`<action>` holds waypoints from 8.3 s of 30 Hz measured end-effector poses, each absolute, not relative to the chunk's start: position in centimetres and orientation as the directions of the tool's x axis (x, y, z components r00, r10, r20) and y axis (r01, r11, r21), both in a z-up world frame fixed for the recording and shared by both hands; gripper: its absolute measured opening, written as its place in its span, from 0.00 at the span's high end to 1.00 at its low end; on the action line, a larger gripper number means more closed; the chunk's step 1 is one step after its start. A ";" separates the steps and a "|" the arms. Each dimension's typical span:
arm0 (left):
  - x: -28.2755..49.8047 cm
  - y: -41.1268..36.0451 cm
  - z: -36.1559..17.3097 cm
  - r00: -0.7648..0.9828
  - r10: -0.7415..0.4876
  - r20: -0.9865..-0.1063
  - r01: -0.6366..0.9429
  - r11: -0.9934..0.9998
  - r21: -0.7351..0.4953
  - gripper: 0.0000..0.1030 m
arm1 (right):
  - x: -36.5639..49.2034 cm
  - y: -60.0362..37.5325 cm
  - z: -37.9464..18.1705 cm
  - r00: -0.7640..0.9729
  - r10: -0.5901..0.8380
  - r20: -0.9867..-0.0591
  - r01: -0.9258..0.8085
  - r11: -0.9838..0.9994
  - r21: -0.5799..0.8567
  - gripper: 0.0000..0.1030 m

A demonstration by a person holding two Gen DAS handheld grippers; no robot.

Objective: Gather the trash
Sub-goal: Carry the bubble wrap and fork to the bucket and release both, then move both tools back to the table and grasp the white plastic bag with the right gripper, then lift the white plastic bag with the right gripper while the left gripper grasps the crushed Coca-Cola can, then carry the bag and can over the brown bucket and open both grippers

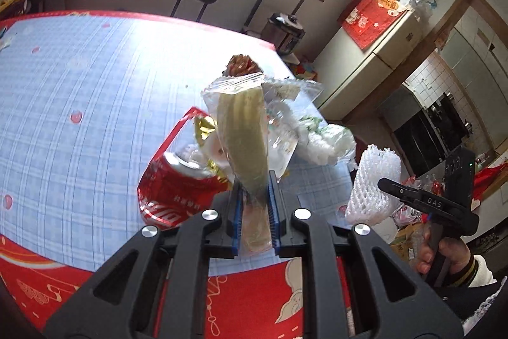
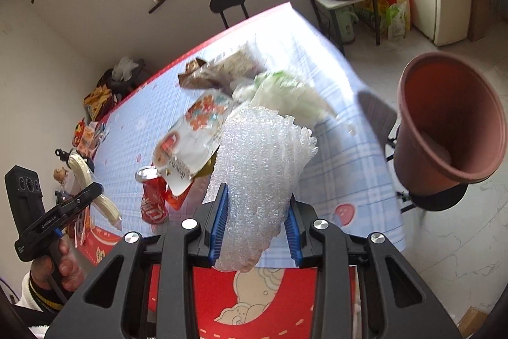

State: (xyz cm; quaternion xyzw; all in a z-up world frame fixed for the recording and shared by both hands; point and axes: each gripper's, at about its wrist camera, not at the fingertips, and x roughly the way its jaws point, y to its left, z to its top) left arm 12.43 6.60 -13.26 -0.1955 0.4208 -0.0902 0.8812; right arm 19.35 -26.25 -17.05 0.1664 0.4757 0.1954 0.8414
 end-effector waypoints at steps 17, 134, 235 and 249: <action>17.2 -2.1 -8.1 0.654 -0.393 -0.646 0.145 0.904 -0.403 0.83 | 24.8 -44.1 -13.7 0.681 0.176 -0.711 0.045 0.959 0.280 0.67; 13.4 14.8 -19.1 0.642 -0.172 -0.747 -0.147 0.929 -0.340 0.06 | 30.8 -16.7 -25.0 0.370 0.221 -0.902 -0.176 0.970 0.165 0.21; 19.2 -7.5 -7.4 0.779 -0.137 -0.612 0.056 0.987 -0.149 0.08 | 31.0 -48.4 -19.1 0.625 0.160 -0.765 0.054 0.968 0.246 0.30; 22.0 -14.3 -7.1 0.748 -0.234 -0.621 0.193 0.972 -0.134 0.08 | 27.1 -50.1 -15.3 0.696 0.142 -0.704 0.035 0.973 0.230 0.05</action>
